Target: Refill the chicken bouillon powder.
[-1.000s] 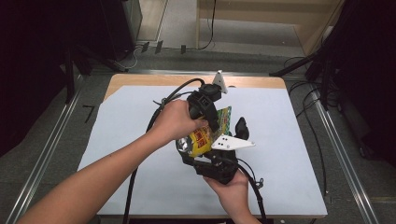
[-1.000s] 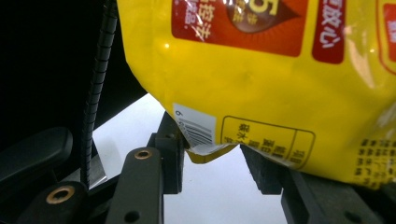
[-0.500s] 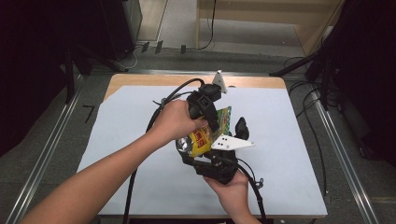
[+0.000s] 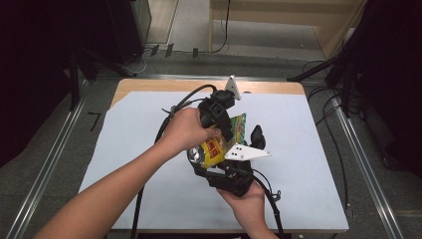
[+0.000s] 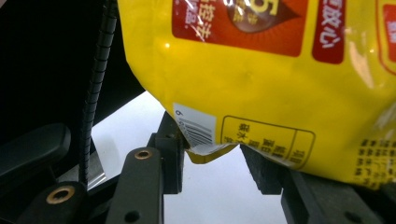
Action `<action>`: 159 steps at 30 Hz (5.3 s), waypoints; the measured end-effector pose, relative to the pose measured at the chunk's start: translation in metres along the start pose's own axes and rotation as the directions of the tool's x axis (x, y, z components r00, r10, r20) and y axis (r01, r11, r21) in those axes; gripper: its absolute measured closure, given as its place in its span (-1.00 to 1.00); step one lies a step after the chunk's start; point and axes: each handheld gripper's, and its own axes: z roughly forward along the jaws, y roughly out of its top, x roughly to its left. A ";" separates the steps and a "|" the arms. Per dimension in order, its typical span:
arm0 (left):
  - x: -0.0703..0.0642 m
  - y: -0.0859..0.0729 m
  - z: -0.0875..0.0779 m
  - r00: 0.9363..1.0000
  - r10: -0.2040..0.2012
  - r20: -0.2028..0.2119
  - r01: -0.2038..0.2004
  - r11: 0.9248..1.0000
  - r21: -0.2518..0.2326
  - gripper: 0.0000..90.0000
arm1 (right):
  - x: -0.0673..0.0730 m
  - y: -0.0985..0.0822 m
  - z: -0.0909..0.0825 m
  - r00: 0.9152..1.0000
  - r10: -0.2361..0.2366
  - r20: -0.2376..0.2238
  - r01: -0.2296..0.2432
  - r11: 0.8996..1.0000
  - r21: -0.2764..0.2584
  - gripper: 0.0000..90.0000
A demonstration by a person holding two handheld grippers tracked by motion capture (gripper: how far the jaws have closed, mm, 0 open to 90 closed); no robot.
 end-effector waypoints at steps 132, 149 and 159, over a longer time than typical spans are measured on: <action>0.076 -0.080 0.015 0.915 0.056 0.399 0.098 0.929 -0.356 1.00 | -0.001 -0.051 0.039 0.948 -0.318 -0.001 0.309 0.920 0.241 0.24; 0.107 -0.119 -0.029 0.939 0.010 0.343 0.174 0.847 -0.503 1.00 | -0.016 -0.044 0.031 0.983 -0.176 0.051 0.163 0.968 0.189 0.11; 0.129 -0.111 -0.034 0.956 -0.041 0.290 0.205 0.799 -0.565 1.00 | -0.027 -0.040 0.020 0.988 -0.138 0.075 0.123 0.977 0.175 0.10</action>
